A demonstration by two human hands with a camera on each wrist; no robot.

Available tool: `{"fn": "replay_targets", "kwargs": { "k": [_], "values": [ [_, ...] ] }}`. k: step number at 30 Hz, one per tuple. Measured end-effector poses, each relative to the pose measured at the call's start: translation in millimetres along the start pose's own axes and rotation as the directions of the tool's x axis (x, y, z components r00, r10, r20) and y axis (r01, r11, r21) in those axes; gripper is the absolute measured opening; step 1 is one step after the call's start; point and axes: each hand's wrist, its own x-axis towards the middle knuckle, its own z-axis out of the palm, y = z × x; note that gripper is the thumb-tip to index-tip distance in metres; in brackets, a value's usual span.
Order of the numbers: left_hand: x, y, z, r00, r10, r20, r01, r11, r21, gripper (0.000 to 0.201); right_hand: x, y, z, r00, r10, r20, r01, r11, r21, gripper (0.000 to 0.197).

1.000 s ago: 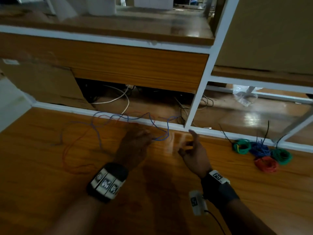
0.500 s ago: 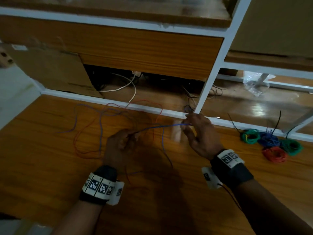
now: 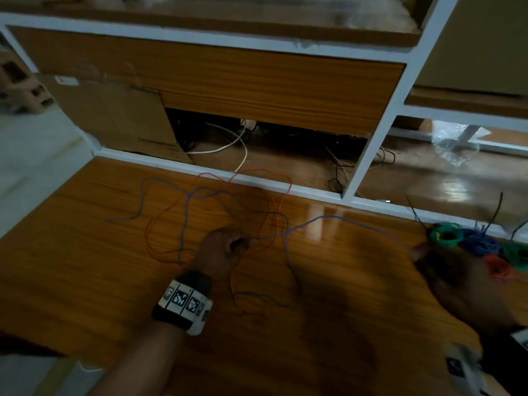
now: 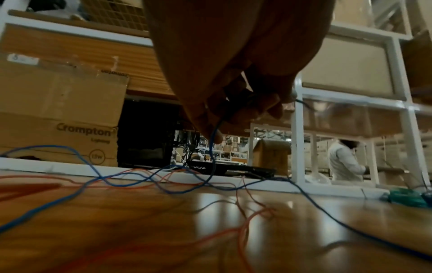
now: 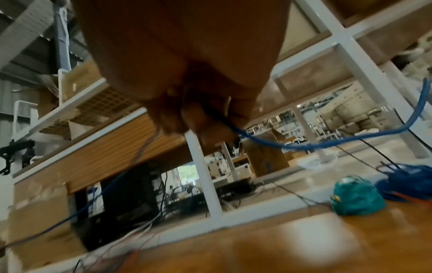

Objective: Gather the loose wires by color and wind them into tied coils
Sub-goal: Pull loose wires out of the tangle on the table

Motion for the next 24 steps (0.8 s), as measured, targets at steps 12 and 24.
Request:
{"fn": "replay_targets", "kwargs": {
  "k": [12,24],
  "values": [
    [14,52,20,0.97,0.087,0.227,-0.137,0.967,0.214,0.036,66,-124,100,0.865,-0.354,0.355,0.368,0.929,0.03,0.035],
    [60,-128,-80,0.805,-0.581,-0.122,0.588,0.808,0.031,0.016,221,-213,265,0.837,-0.152,0.526,0.242,0.965,-0.105,0.044]
  ]
}}
